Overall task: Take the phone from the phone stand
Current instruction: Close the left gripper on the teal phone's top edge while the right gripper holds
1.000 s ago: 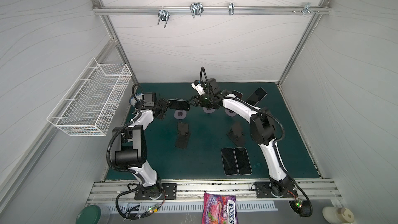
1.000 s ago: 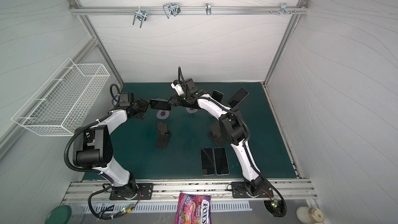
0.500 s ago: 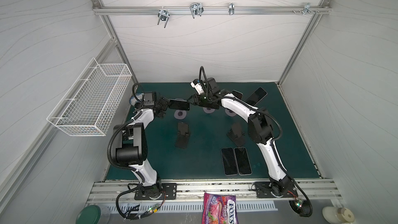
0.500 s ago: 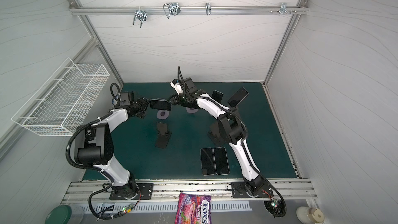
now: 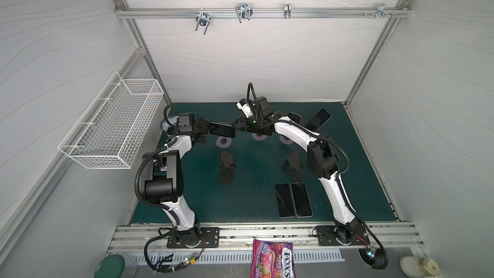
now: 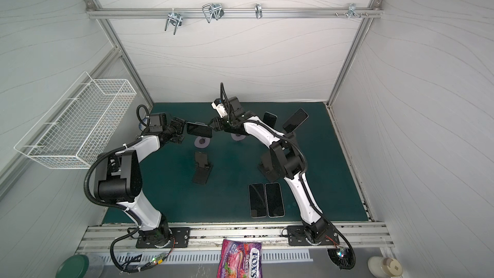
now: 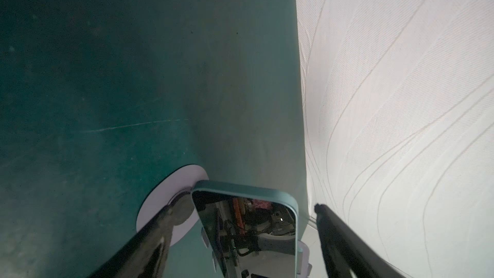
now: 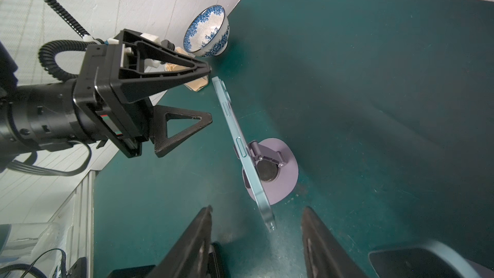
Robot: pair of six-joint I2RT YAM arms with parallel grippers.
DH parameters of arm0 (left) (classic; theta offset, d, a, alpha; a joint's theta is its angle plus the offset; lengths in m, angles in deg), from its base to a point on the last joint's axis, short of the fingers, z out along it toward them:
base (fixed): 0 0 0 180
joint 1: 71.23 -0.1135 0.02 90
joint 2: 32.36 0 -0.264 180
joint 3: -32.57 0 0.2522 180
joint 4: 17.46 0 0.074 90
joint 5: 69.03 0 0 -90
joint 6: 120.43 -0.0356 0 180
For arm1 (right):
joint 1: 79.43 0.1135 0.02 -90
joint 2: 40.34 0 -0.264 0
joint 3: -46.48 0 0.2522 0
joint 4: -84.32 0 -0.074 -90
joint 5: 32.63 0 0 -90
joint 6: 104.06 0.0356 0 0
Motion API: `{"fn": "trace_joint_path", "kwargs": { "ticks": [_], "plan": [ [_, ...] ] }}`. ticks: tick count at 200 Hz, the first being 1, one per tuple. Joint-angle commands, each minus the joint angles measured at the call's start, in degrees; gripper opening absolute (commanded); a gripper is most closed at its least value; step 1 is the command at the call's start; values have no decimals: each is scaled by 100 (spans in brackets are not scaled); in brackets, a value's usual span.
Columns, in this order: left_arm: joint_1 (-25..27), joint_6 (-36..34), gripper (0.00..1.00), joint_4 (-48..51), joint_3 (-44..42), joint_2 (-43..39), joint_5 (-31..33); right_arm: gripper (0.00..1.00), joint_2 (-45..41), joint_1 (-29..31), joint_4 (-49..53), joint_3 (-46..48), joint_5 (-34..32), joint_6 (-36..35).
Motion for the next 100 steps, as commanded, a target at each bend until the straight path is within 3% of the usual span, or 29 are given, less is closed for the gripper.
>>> {"fn": "trace_joint_path", "kwargs": {
  "ticks": [1, 100],
  "plan": [
    [-23, 418, 84, -486, -75, 55, -113, 55, -15, -2, -76, 43, 82, -125],
    [-25, 1052, 83, -1137, -346, 296, -352, 56, -121, -64, -109, 203, 171, -146]
  ]
}}
